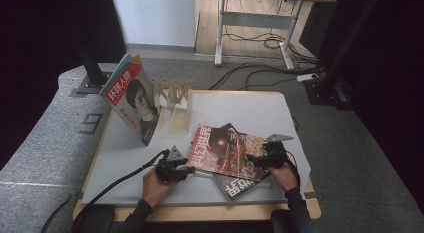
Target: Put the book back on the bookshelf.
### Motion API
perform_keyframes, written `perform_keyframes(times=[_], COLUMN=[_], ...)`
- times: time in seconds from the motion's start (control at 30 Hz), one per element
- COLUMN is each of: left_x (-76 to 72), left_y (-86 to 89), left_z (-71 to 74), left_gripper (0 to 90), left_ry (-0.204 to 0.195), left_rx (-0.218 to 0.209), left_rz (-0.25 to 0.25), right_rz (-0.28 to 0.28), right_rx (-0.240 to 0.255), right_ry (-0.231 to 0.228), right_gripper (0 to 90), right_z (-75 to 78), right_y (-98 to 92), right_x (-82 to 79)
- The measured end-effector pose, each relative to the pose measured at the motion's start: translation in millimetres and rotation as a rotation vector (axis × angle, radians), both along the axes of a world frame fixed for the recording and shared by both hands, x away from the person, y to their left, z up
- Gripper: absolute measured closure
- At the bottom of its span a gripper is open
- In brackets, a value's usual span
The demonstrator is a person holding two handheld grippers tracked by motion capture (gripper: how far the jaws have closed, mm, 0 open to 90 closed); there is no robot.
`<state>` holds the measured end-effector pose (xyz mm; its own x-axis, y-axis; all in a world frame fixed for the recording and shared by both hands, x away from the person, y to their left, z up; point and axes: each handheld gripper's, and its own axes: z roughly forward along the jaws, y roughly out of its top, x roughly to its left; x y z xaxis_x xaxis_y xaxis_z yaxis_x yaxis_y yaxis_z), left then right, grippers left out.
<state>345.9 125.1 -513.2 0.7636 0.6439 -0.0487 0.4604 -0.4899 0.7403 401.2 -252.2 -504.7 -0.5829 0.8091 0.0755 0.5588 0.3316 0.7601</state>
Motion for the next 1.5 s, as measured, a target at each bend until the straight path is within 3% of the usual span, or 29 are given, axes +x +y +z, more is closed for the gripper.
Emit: perform_keyframes(times=[0.33, 0.63, 0.83, 1.1, 1.5], left_x=[0.6, 3.9, 10.4, 25.6, 51.8], left_y=[3.5, 6.7, 8.9, 13.0, 13.0], left_z=[-2.1, -2.6, -2.7, -3.7, 1.5], left_gripper=[55.7, 57.2, 59.2, 62.2, 64.2], left_ry=[0.009, 0.039, 0.050, 0.068, 0.040], left_rx=[-0.028, -0.058, -0.072, -0.118, -0.108], left_rz=[-0.001, -0.002, 0.024, 0.066, 0.123], right_rz=[0.042, 0.074, 0.081, 0.089, 0.103], right_rx=[0.019, 0.033, 0.041, 0.036, 0.045], right_ry=[0.038, 0.079, 0.077, 0.081, 0.082], right_gripper=[3.3, 4.5, 6.3, 7.8, 13.3], right_z=[-3.2, -8.0, -8.3, -7.4, -6.5], right_y=[18.2, 24.2, 16.8, 1.9, -10.4], right_x=[48.4, 69.0, 61.7, 39.3, 4.3])
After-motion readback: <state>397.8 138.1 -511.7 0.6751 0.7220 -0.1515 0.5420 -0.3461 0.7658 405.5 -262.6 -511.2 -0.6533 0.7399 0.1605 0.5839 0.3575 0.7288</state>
